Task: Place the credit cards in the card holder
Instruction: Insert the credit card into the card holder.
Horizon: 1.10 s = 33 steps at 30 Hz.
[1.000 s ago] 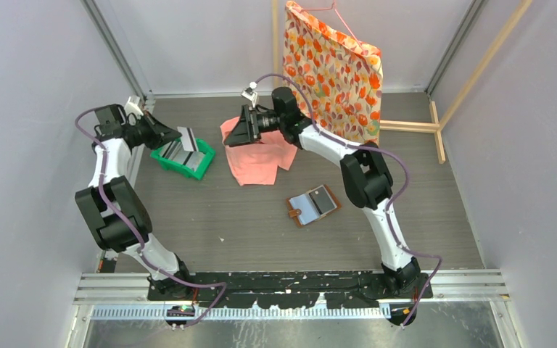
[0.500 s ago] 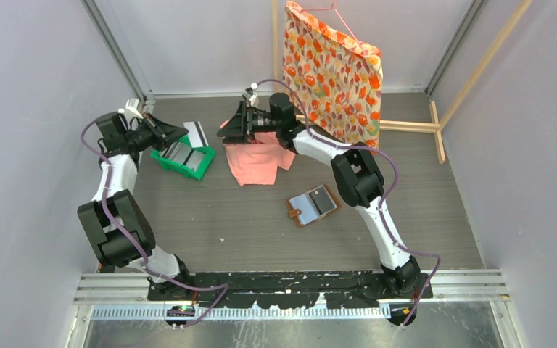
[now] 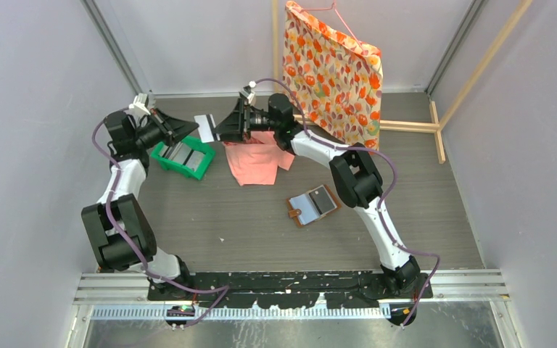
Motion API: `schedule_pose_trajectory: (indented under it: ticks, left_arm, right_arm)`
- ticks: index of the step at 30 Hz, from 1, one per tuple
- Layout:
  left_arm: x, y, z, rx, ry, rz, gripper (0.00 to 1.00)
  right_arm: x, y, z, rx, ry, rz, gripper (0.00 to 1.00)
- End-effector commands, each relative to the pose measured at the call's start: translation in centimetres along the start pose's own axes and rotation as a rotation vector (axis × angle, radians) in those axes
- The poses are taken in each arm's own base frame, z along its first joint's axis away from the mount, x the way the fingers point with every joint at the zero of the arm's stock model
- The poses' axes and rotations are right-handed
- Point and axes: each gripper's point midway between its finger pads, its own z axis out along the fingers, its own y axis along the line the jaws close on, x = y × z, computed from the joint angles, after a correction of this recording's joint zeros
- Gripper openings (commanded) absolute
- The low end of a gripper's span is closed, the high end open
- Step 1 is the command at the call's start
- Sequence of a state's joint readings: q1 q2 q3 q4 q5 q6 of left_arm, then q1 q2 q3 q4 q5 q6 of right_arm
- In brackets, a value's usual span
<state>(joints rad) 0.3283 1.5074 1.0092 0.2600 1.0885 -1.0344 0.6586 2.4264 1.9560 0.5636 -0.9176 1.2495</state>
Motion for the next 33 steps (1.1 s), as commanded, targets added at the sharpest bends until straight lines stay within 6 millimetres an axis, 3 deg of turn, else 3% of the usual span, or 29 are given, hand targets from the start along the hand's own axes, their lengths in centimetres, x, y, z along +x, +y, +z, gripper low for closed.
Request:
schedule_pose_trajectory:
  ticks: [1, 6, 9, 10, 13, 15, 19, 24, 29, 33]
  left_arm:
    - [0.7, -3.8, -0.1, 0.102, 0.021, 0.073, 0.00]
    - [2.0, -5.0, 0.4, 0.134, 0.055, 0.076, 0.00]
    - [2.5, -5.7, 0.4, 0.145, 0.067, 0.083, 0.00]
    - [2.8, -6.1, 0.4, 0.150, 0.071, 0.087, 0.00]
    - [3.2, -7.0, 0.1, 0.163, 0.075, 0.100, 0.00]
    - [3.6, -7.8, -0.2, 0.180, 0.079, 0.115, 0.02]
    - [4.3, -10.6, -1.4, 0.234, 0.058, 0.172, 0.28]
    - [6.0, -15.4, -4.0, 0.302, -0.003, 0.321, 0.77]
    - [7.6, -18.3, -6.0, 0.296, -0.034, 0.499, 0.89]
    - [8.2, -19.2, -6.6, 0.308, -0.030, 0.497, 0.96]
  right_arm:
    - [-0.7, 4.2, 0.1, -0.097, -0.018, -0.052, 0.69]
    - [-1.0, 6.9, -0.2, -0.160, -0.027, -0.058, 0.60]
    - [-1.0, 8.7, -0.5, -0.198, -0.021, -0.061, 0.42]
    - [-0.9, 9.2, -0.7, -0.205, -0.016, -0.060, 0.26]
    - [-0.4, 10.4, -1.3, -0.227, -0.007, -0.062, 0.05]
    - [0.2, 11.7, -1.9, -0.265, 0.000, -0.079, 0.01]
    - [1.6, 14.7, -3.7, -0.345, 0.022, -0.129, 0.01]
    - [4.3, 18.3, -5.9, -0.420, 0.098, -0.226, 0.01]
    - [7.3, 22.5, -8.1, -0.500, 0.171, -0.355, 0.01]
    - [10.3, 25.7, -9.3, -0.521, 0.263, -0.425, 0.01]
